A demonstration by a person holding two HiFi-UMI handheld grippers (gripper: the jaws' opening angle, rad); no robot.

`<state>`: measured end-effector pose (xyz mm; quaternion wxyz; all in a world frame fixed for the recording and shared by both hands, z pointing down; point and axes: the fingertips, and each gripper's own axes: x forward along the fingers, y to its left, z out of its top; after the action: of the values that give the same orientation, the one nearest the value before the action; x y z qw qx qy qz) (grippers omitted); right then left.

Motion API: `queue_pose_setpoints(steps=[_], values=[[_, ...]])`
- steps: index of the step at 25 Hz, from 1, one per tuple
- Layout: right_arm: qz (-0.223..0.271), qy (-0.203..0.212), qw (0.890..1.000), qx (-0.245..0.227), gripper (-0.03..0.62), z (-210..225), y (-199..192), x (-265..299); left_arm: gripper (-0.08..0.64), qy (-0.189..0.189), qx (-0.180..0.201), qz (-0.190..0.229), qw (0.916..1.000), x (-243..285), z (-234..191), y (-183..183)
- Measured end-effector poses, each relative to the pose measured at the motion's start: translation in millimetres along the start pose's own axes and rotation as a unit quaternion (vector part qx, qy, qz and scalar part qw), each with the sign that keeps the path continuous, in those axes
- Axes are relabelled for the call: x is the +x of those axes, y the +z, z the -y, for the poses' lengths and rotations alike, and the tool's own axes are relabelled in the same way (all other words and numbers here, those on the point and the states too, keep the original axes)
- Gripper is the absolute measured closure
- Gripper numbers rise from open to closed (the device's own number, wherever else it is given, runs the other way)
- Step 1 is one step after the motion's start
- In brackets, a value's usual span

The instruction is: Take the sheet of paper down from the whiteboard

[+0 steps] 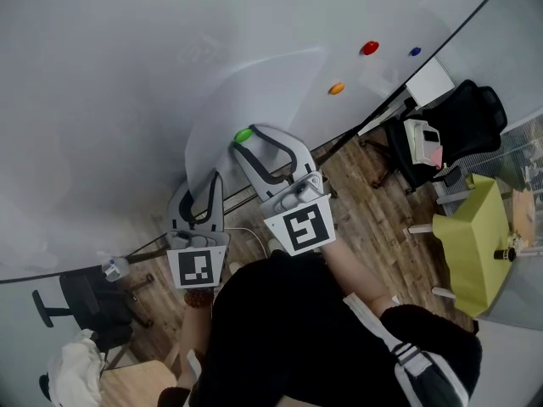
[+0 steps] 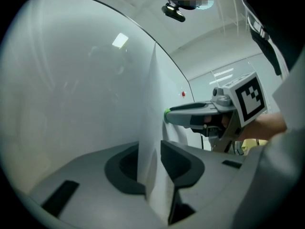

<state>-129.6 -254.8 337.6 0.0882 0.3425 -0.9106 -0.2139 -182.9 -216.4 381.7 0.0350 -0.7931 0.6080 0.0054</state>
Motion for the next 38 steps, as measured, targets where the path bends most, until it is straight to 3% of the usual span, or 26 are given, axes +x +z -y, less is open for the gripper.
queue_pose_setpoints(steps=[14, 38], values=[[-0.004, -0.008, 1.000, -0.006, 0.463, 1.2, -0.3, 0.1, 0.538, -0.009, 0.006, 0.001, 0.9999, 4.6, 2.8, 0.1], [-0.006, -0.005, 1.000, -0.006, 0.471, 2.2, 0.1, -0.8, 0.548, -0.010, 0.004, 0.002, 0.9999, 6.6, 2.4, 1.3]])
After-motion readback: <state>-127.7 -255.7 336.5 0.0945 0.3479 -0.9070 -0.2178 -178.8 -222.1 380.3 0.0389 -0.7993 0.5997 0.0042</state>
